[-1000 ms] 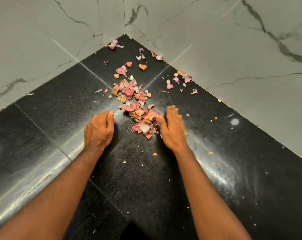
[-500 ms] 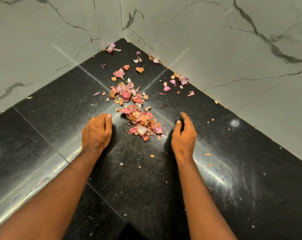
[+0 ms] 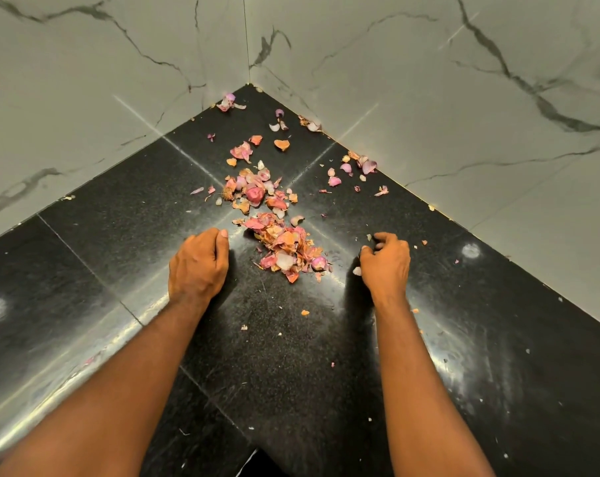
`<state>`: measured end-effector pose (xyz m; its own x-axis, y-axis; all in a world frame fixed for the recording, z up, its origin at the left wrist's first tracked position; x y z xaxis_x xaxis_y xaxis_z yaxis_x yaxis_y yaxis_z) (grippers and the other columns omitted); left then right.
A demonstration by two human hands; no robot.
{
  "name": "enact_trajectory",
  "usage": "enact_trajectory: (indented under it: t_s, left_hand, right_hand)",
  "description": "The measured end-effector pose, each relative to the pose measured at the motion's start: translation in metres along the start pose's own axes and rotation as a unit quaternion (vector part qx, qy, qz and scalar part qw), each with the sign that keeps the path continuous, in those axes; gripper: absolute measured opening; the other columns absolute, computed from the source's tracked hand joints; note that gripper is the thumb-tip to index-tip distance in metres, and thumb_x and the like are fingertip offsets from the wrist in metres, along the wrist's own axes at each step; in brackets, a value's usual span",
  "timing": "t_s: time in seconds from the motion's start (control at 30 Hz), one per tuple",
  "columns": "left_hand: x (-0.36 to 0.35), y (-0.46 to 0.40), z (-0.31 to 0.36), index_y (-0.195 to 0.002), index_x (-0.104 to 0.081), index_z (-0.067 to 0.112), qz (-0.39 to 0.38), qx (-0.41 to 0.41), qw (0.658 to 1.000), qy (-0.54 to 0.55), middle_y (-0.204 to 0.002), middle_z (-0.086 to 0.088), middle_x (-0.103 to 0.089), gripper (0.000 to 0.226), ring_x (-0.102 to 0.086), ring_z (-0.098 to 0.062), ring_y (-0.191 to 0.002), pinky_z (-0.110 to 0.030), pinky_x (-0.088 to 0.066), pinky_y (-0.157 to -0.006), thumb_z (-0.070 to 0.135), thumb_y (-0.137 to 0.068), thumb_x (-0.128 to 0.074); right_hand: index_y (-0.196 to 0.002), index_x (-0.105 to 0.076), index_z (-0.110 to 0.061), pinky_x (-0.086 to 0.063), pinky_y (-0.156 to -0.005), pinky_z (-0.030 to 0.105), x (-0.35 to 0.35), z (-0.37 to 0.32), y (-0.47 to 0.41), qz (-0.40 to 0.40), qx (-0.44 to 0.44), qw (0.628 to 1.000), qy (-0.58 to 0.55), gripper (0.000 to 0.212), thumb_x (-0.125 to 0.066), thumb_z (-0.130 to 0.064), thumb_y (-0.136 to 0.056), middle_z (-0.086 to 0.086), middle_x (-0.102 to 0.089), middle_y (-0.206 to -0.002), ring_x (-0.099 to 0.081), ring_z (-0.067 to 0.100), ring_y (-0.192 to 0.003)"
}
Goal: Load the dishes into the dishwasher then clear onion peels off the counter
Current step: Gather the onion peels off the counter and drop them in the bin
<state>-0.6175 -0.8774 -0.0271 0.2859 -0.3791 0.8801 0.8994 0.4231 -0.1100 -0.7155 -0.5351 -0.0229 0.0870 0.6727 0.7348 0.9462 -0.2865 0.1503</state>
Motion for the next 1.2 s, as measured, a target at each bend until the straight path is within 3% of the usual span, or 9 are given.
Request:
enact_trajectory:
  t_s: [0.13, 0.3, 0.47, 0.6, 0.7, 0.87, 0.93, 1.07, 1.2]
  left_hand:
    - [-0.001, 0.000, -0.001, -0.077, -0.043, 0.018, -0.005, 0.001, 1.000, 0.001, -0.070, -0.003, -0.048, 0.045, -0.046, -0.022, -0.069, -0.037, -0.036, -0.064, 0.044, -0.111, -0.030]
    - [-0.001, -0.001, -0.001, -0.077, -0.042, 0.019, -0.004, 0.003, 1.000, -0.001, -0.070, -0.002, -0.047, 0.045, -0.045, -0.022, -0.069, -0.037, -0.035, -0.065, 0.045, -0.111, -0.029]
    - [-0.001, 0.000, 0.000, -0.076, -0.040, 0.021, 0.001, 0.004, 1.000, -0.001, -0.069, 0.000, -0.046, 0.044, -0.045, -0.022, -0.069, -0.037, -0.034, -0.065, 0.045, -0.111, -0.031]
    - [-0.002, -0.001, -0.001, -0.076, -0.040, 0.021, 0.000, 0.003, 1.000, -0.003, -0.069, 0.000, -0.045, 0.044, -0.045, -0.022, -0.069, -0.037, -0.034, -0.065, 0.046, -0.111, -0.029]
    - [-0.002, -0.001, -0.001, -0.076, -0.040, 0.021, -0.001, 0.003, 1.000, -0.002, -0.069, 0.001, -0.045, 0.044, -0.045, -0.022, -0.069, -0.038, -0.035, -0.065, 0.046, -0.111, -0.029]
    - [-0.002, -0.001, -0.001, -0.076, -0.041, 0.021, 0.000, -0.002, 1.000, 0.000, -0.069, 0.000, -0.045, 0.044, -0.045, -0.022, -0.069, -0.037, -0.034, -0.065, 0.045, -0.111, -0.029]
    - [-0.001, -0.001, -0.001, -0.076, -0.041, 0.021, 0.002, -0.001, 1.000, -0.001, -0.069, 0.000, -0.045, 0.044, -0.044, -0.022, -0.068, -0.037, -0.034, -0.064, 0.045, -0.111, -0.029]
    - [-0.003, -0.001, -0.002, -0.077, -0.042, 0.021, -0.002, -0.002, 1.000, -0.005, -0.069, 0.000, -0.045, 0.044, -0.045, -0.021, -0.069, -0.038, -0.037, -0.064, 0.046, -0.111, -0.029]
    - [-0.002, -0.001, -0.002, -0.077, -0.042, 0.021, -0.002, -0.003, 1.000, 0.002, -0.070, 0.000, -0.046, 0.044, -0.045, -0.022, -0.069, -0.038, -0.037, -0.065, 0.045, -0.111, -0.029]
  right_hand:
    - [-0.099, -0.078, -0.023, -0.054, -0.063, 0.018, -0.004, 0.014, -0.002, -0.059, -0.078, 0.981, -0.165, 0.034, -0.058, 0.004, -0.091, -0.001, -0.077, -0.103, -0.072, 0.005, -0.078]
    - [-0.139, -0.062, -0.023, -0.055, -0.097, 0.036, -0.004, 0.012, 0.003, -0.020, -0.037, 0.996, -0.076, 0.050, -0.060, -0.002, -0.093, 0.004, -0.058, -0.122, -0.062, 0.018, -0.103]
    - [-0.094, -0.076, -0.032, -0.059, -0.094, 0.043, -0.018, 0.011, 0.025, -0.060, -0.068, 0.979, -0.184, 0.043, -0.053, 0.005, -0.091, -0.008, -0.076, -0.099, -0.069, 0.012, -0.092]
    - [-0.127, -0.069, -0.030, -0.059, -0.095, 0.048, -0.016, 0.023, 0.035, -0.005, -0.068, 0.983, -0.168, 0.045, -0.059, -0.002, -0.092, 0.002, -0.064, -0.117, -0.068, 0.019, -0.100]
    - [-0.151, -0.052, -0.014, -0.052, -0.096, 0.034, -0.023, 0.012, 0.049, -0.020, -0.027, 0.996, -0.081, 0.054, -0.056, -0.004, -0.098, 0.005, -0.053, -0.120, -0.060, 0.019, -0.102]
    - [-0.127, -0.071, -0.032, -0.047, -0.087, 0.026, -0.020, 0.000, 0.082, 0.051, 0.013, 0.982, -0.182, 0.050, -0.055, 0.004, -0.096, -0.004, -0.056, -0.120, -0.058, 0.014, -0.107]
    - [-0.140, -0.062, -0.028, -0.041, -0.103, 0.033, -0.013, 0.005, 0.087, 0.106, 0.012, 0.983, -0.152, 0.054, -0.057, 0.000, -0.094, -0.004, -0.054, -0.133, -0.047, 0.021, -0.130]
    - [-0.166, 0.004, -0.012, 0.003, -0.130, 0.047, -0.047, 0.003, 0.100, -0.064, -0.018, 0.997, 0.043, 0.086, -0.054, -0.023, -0.103, 0.009, 0.008, -0.174, 0.012, 0.026, -0.160]
    - [-0.167, 0.000, -0.031, -0.018, -0.128, 0.029, -0.067, -0.027, 0.125, -0.183, 0.079, 0.965, -0.173, 0.083, -0.046, -0.004, -0.103, -0.019, -0.013, -0.168, -0.018, 0.002, -0.156]
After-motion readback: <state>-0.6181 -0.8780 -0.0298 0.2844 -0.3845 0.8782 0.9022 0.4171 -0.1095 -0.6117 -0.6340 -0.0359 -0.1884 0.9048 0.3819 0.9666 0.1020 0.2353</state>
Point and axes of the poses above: each hand's wrist, its own y-axis away from the middle knuckle, its own x-axis out of the back of the hand, z = x × y, the point moved 6 cm from there along -y, towards the middle knuckle
